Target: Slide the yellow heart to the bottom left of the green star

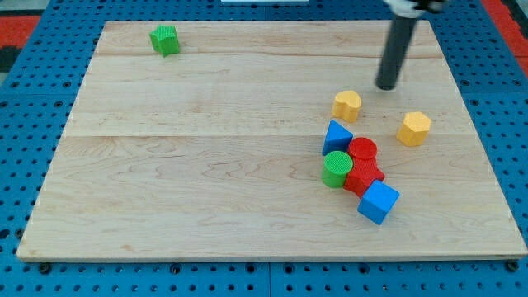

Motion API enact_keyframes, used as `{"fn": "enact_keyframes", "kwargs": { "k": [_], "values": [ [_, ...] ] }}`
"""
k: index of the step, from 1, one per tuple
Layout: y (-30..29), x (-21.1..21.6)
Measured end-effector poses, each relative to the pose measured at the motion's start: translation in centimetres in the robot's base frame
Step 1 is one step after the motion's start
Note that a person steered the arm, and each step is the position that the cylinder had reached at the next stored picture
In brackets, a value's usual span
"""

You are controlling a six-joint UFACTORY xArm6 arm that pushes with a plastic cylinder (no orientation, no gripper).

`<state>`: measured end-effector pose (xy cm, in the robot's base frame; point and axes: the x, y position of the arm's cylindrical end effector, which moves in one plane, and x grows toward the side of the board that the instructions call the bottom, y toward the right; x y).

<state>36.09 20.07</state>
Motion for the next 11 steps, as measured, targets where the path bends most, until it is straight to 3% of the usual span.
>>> {"fn": "enact_keyframes", "kwargs": {
  "k": [1, 2, 3, 4, 5, 8, 9, 10, 11],
  "values": [
    [-2.4, 4.6],
    [-9.8, 2.2],
    [-15.1, -4.1],
    [-13.4, -1.8],
    [-10.4, -1.7],
    [-8.5, -1.6],
    [-7.5, 0.8],
    [-11.2, 3.5],
    [-14.4, 2.0]
  ]
}}
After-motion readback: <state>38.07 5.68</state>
